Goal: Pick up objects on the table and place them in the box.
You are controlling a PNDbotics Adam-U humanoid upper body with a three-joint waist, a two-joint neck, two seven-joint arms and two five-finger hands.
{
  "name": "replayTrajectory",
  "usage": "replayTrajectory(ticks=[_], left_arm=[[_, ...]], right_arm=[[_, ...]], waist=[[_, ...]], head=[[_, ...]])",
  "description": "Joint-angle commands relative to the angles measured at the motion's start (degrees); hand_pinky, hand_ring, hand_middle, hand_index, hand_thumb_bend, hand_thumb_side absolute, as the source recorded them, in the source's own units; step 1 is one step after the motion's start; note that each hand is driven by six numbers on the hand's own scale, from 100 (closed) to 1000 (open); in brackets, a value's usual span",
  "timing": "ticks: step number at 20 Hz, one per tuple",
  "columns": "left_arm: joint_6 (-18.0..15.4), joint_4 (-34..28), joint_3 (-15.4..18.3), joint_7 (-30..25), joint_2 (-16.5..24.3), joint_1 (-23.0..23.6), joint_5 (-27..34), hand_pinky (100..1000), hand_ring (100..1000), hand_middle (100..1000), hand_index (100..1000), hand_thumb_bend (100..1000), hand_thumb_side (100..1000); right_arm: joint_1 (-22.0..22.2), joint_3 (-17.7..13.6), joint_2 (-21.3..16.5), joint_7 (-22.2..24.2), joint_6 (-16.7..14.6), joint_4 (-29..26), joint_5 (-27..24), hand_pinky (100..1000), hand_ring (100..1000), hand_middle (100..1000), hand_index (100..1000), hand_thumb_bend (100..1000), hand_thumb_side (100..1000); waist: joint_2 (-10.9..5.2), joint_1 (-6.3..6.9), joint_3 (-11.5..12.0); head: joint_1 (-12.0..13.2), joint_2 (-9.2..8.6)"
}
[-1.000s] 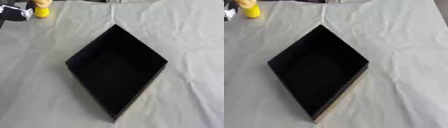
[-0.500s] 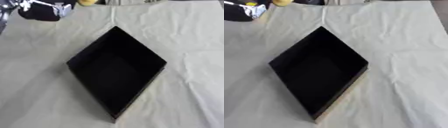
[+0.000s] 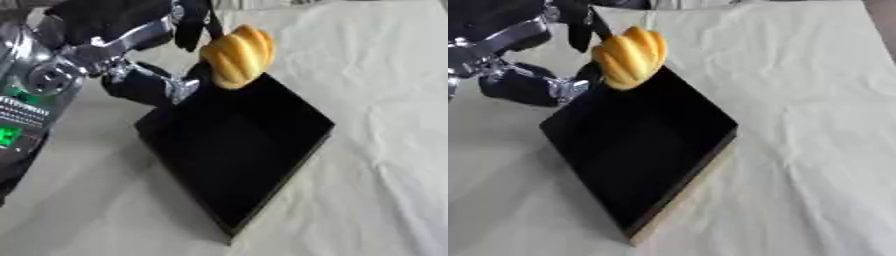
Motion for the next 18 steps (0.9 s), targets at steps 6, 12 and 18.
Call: replayTrajectory(ticks=[6,12,18], left_arm=[[-1.20,7.44,-1.56,-1.14,-4.09,0.78,-3.03,652,490,431,626,145,143],[-4.33,9.96,-3.32,-2.46,-4.69,1.76,-3.79,749,646,617,778,322,191],[-6.72,10.71,-2.65,-4.72,-4.63,2.34,-6.54,895,862,838,935,458,280]], right_arm=[[-0.37,-0.81,-0.57,0.23,-0.28,-0.92,-0.59,885,878,704,845,163,200],[-0.27,-0.84,-0.38,0.26,-0.17,-0.92,-0.56,886,879,703,846,160,202],[-0.25,-0.82,-0.28,0.39,-0.12,-0.92,-0.62,886,879,703,846,159,203]], waist=[[-1.49,-0.33,-0.49],[-1.45,-0.22,-0.69],[-1.45,-0.21,-0.63]], head=[[0.33,0.07],[0.30,-0.01],[0.24,0.04]])
